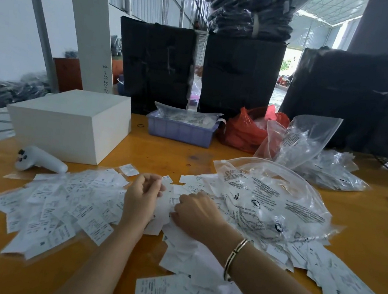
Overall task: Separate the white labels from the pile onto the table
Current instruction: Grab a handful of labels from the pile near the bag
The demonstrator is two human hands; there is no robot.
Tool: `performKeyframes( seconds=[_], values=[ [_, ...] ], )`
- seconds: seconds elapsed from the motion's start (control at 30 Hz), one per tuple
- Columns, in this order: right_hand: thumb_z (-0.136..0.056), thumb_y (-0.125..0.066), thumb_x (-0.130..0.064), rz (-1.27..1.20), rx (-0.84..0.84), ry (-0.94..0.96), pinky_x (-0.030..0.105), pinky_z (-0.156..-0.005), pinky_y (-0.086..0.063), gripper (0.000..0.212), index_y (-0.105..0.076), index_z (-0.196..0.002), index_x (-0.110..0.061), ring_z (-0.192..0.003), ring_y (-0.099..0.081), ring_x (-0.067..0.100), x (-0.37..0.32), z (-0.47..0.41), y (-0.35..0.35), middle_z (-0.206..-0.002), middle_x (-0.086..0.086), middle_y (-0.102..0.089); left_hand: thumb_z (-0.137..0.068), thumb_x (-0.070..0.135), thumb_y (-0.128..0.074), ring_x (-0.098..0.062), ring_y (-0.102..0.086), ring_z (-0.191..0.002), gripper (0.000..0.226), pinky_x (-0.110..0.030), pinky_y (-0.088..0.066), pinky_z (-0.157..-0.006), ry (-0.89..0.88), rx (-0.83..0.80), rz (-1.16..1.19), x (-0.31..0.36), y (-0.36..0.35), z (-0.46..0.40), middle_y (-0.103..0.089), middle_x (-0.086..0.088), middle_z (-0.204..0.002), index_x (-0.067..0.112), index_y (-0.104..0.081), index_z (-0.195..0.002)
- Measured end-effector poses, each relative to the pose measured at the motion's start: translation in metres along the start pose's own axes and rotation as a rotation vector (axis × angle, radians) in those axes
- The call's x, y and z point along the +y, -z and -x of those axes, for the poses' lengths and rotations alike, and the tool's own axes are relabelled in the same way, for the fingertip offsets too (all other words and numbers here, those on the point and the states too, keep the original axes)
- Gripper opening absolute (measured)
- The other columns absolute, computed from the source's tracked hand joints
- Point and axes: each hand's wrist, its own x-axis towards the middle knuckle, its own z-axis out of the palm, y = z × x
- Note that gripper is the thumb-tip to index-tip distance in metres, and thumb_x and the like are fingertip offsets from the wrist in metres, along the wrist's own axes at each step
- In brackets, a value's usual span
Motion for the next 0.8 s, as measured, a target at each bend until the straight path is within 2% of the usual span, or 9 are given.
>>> performKeyframes(
  seconds=[0.13, 0.27, 0.33, 0.43, 0.5, 0.6, 0.67, 0.73, 0.8],
  values=[
    [-0.097, -0.035, -0.016, -0.090, 0.082, -0.036, 0.030, -0.062, -0.036, 0.031, -0.062, -0.083, -0.007, -0.064, -0.046, 0.019, 0.010, 0.015, 0.006, -0.075, 0.005, -0.052, -0.096, 0.011, -0.050, -0.011, -0.063, -0.082, 0.020, -0.016, -0.046, -0.064, 0.028, -0.030, 0.048, 0.000, -0.001, 0.000, -0.065, 0.004, -0.085, 0.028, -0.057, -0.088],
    [-0.097, -0.042, -0.020, -0.398, 0.206, -0.321, 0.024, -0.060, -0.042, 0.019, -0.060, -0.099, -0.016, -0.066, -0.053, 0.011, 0.024, 0.037, 0.002, -0.087, -0.005, -0.059, -0.092, 0.004, -0.053, -0.011, -0.064, -0.083, 0.023, -0.019, -0.050, -0.066, 0.050, -0.127, 0.089, 0.000, -0.002, 0.002, -0.066, 0.006, -0.083, 0.026, -0.058, -0.093],
    [-0.095, -0.051, -0.019, -0.595, 0.256, -0.455, 0.017, -0.054, -0.040, 0.017, -0.065, -0.104, -0.020, -0.058, -0.049, 0.003, 0.029, 0.048, -0.002, -0.081, -0.010, -0.059, -0.090, 0.003, -0.056, -0.010, -0.064, -0.082, 0.026, -0.022, -0.054, -0.070, 0.044, -0.181, 0.060, 0.001, -0.003, 0.003, -0.068, 0.010, -0.081, 0.029, -0.058, -0.095],
    [-0.095, -0.054, -0.017, -0.909, 0.360, -0.668, 0.011, -0.039, -0.030, 0.016, -0.068, -0.100, -0.024, -0.037, -0.039, 0.003, 0.031, 0.060, -0.008, -0.065, -0.015, -0.064, -0.089, 0.007, -0.062, -0.006, -0.065, -0.085, 0.027, -0.021, -0.052, -0.074, 0.046, -0.259, 0.050, 0.000, -0.006, 0.006, -0.071, 0.014, -0.085, 0.032, -0.057, -0.100],
    [-0.096, -0.051, -0.017, -1.022, 0.415, -0.715, 0.015, -0.034, -0.027, 0.018, -0.065, -0.092, -0.026, -0.031, -0.034, 0.006, 0.031, 0.065, -0.006, -0.076, -0.010, -0.072, -0.088, 0.014, -0.066, -0.002, -0.065, -0.084, 0.025, -0.011, -0.047, -0.067, 0.031, -0.304, -0.018, 0.000, -0.008, 0.010, -0.071, 0.016, -0.084, 0.034, -0.056, -0.100],
    [-0.096, -0.046, -0.018, -1.168, 0.472, -0.697, 0.035, -0.050, -0.051, 0.023, -0.065, -0.084, -0.024, -0.055, -0.062, 0.024, 0.023, 0.067, 0.000, -0.084, -0.003, -0.074, -0.085, 0.019, -0.070, 0.001, -0.061, -0.076, 0.030, -0.005, -0.045, -0.058, -0.045, -0.345, -0.169, 0.000, -0.012, 0.015, -0.066, 0.013, -0.089, 0.038, -0.054, -0.103],
    [-0.097, -0.046, -0.027, -1.184, 0.472, -0.720, 0.036, -0.065, -0.051, 0.023, -0.065, -0.083, -0.023, -0.076, -0.065, 0.025, 0.019, 0.066, 0.002, -0.082, -0.001, -0.073, -0.084, 0.015, -0.070, 0.000, -0.060, -0.074, 0.034, -0.006, -0.046, -0.060, -0.092, -0.351, -0.181, 0.002, -0.014, 0.016, -0.063, 0.010, -0.092, 0.036, -0.055, -0.106],
    [-0.095, -0.048, -0.036, -1.146, 0.475, -0.734, 0.031, -0.060, -0.045, 0.023, -0.064, -0.081, -0.029, -0.070, -0.059, 0.020, 0.019, 0.064, 0.000, -0.079, 0.006, -0.068, -0.085, 0.014, -0.070, 0.002, -0.060, -0.077, 0.035, -0.006, -0.048, -0.063, -0.112, -0.364, -0.151, 0.003, -0.014, 0.017, -0.064, 0.010, -0.091, 0.035, -0.054, -0.108],
    [-0.093, -0.054, -0.035, -1.143, 0.490, -0.736, 0.018, -0.049, -0.039, 0.015, -0.062, -0.081, -0.029, -0.053, -0.051, 0.011, 0.020, 0.063, -0.001, -0.069, -0.005, -0.065, -0.085, 0.012, -0.069, 0.000, -0.061, -0.079, 0.039, -0.009, -0.049, -0.065, -0.127, -0.383, -0.112, 0.005, -0.014, 0.019, -0.065, 0.010, -0.090, 0.039, -0.053, -0.107]
  ],
)
